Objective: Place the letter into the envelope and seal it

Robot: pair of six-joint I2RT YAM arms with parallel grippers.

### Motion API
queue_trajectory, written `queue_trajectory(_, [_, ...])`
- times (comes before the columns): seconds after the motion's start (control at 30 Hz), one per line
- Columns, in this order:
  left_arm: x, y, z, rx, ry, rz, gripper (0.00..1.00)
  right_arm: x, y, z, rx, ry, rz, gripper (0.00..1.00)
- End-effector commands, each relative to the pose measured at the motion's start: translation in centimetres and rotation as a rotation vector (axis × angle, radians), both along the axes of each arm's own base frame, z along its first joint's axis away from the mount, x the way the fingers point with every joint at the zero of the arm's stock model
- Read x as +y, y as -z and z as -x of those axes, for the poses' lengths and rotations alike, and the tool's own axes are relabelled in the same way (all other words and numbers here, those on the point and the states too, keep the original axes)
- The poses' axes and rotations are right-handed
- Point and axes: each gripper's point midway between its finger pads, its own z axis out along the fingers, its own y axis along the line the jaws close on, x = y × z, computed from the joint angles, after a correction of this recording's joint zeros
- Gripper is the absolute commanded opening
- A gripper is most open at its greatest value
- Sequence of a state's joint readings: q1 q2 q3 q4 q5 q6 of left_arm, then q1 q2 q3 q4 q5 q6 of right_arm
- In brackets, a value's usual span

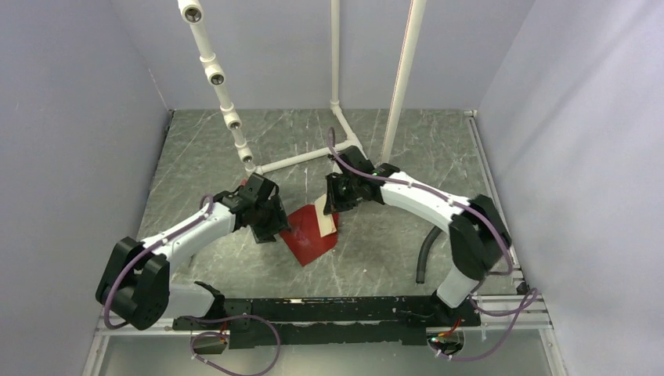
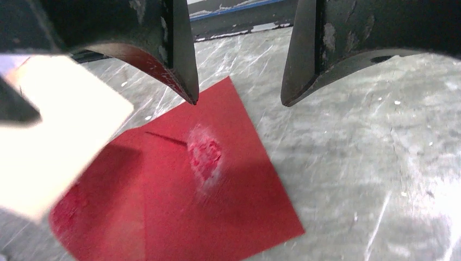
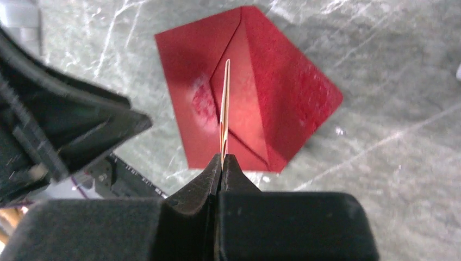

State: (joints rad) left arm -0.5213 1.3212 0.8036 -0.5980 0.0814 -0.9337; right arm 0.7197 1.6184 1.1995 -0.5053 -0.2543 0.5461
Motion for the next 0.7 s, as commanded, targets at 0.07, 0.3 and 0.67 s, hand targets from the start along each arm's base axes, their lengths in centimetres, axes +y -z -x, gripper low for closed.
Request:
queue_trajectory(0.07, [0.4,0.8,2.4,0.053,0.007,0.026,0.63,2.2,1.8,-3.9,-0.104,-0.027,0.006,0.00])
queue_trajectory(0.3, [0.6,1.2,2.6,0.063,0.004,0.021,0.65,0.5,5.5,-3.1,-0.100,-0.056,0.083,0.00])
queue_trajectory(0.67, [1.1,3.9,3.2,0.224,-0.122,-0.054,0.63,1.0,6.4,-1.4,-0.125,-0.183,0.005,0.00])
